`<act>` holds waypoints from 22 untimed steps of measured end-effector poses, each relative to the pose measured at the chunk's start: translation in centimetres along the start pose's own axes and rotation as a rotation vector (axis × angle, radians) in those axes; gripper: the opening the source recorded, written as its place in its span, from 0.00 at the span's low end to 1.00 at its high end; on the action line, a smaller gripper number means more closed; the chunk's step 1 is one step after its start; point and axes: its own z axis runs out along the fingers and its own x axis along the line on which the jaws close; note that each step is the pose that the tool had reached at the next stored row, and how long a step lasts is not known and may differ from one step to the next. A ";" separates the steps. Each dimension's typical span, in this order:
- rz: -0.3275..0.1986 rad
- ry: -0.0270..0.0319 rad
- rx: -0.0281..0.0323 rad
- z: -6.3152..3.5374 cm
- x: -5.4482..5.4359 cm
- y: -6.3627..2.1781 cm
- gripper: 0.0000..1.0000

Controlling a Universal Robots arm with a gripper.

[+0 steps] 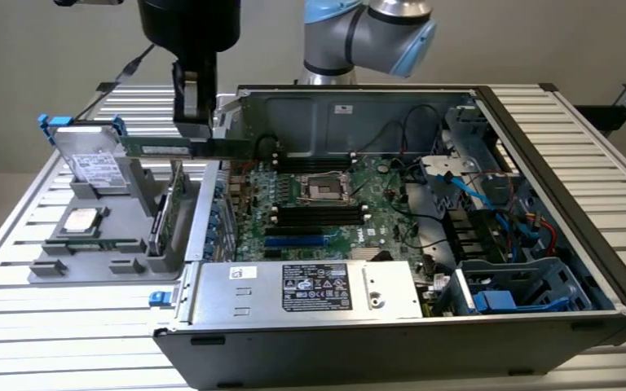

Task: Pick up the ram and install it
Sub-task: 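Pick up the ram and move it above insertion slot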

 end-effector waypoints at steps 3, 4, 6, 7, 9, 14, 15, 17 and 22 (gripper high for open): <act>0.000 0.0000 0.0000 -0.27 0.1 -1.13 0.14; 0.000 0.0000 0.0000 -0.37 0.1 -1.54 0.14; 0.000 0.0000 0.0000 -0.55 0.2 -2.30 0.14; 0.000 0.0001 0.0000 -0.65 0.2 -2.69 0.14; 0.000 0.0000 0.0000 -0.83 0.2 -3.48 0.14; 0.000 0.0000 0.0002 -1.17 0.4 -5.39 0.14; 0.000 0.0000 0.0003 -1.23 0.4 -5.79 0.14; 0.000 0.0001 0.0007 -1.34 0.5 -6.54 0.14; 0.000 0.0008 0.0095 -1.59 0.6 -8.44 0.14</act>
